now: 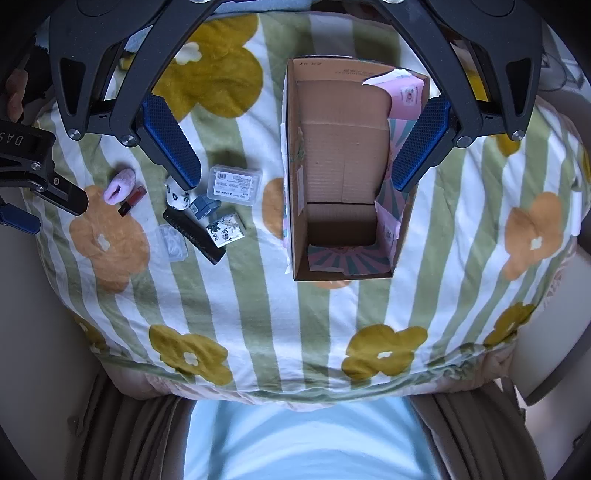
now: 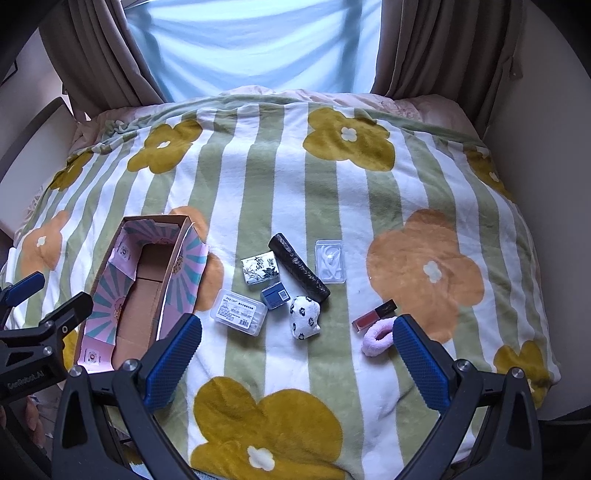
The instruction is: Organize objects
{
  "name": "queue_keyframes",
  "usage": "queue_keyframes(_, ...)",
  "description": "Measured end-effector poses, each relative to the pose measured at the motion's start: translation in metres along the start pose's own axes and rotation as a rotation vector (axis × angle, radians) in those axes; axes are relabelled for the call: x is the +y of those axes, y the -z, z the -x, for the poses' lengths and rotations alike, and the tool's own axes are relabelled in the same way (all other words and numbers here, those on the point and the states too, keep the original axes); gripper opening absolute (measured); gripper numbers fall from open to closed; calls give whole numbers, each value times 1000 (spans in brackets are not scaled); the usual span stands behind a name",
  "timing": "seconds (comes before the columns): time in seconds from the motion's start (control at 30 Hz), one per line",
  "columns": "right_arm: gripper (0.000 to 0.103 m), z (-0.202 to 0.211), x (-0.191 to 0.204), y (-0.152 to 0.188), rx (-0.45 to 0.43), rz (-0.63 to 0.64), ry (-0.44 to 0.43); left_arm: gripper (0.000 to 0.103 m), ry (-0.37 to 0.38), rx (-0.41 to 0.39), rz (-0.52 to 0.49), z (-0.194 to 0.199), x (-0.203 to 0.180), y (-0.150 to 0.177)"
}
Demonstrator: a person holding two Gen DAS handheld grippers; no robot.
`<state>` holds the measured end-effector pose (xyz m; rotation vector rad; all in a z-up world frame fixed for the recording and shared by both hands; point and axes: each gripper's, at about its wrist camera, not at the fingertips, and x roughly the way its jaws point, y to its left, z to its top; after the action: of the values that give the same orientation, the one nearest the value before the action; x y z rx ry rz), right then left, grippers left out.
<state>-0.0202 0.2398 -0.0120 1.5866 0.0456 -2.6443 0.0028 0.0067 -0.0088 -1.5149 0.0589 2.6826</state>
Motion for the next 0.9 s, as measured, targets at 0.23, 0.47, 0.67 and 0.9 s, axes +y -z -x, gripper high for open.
queue_keyframes(0.23, 103, 4, 6, 0, -18, 20, -10, 103, -11, -5, -6, 1, 1, 0)
queue_keyframes(0.47, 103, 5, 10, 0, -25, 34, -6, 103, -12, -14, -7, 3, 1, 1)
queue_keyframes(0.67, 103, 5, 11, 1, -26, 32, -3, 103, -8, -13, -7, 5, 1, 1)
queue_keyframes(0.9, 103, 7, 12, 0, -28, 53, 5, 103, -12, -13, -7, 5, -2, 0)
